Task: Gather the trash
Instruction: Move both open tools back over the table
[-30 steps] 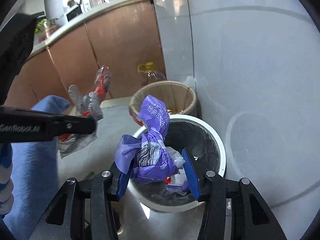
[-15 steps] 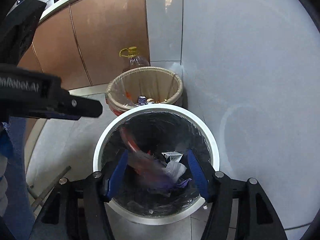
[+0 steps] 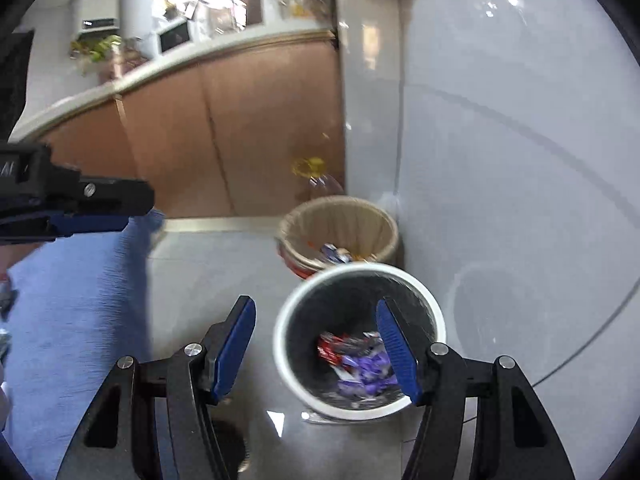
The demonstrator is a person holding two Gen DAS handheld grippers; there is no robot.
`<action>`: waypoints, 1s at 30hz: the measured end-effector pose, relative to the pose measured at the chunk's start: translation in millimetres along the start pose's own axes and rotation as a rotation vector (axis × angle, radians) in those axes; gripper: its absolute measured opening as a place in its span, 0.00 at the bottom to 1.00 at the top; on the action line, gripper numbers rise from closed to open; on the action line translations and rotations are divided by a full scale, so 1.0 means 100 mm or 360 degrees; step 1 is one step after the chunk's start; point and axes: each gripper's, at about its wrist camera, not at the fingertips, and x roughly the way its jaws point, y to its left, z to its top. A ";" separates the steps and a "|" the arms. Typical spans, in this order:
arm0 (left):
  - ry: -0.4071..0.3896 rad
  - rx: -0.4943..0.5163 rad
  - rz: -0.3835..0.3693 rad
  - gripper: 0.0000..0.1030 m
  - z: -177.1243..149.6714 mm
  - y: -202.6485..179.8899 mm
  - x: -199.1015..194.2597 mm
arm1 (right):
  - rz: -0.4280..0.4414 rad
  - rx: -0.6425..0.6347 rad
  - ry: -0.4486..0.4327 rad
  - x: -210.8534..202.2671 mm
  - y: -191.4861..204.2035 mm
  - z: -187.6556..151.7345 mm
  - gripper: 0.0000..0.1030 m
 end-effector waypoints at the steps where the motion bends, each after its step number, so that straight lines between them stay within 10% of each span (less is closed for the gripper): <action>1: -0.0043 -0.0007 0.0023 0.42 -0.07 0.07 -0.23 | 0.0022 -0.0010 -0.0025 -0.08 0.06 0.02 0.60; 30: -0.0462 -0.0346 0.0788 0.46 -2.11 2.06 -3.36 | 0.0592 -0.0383 -0.0285 -1.48 1.65 0.00 0.64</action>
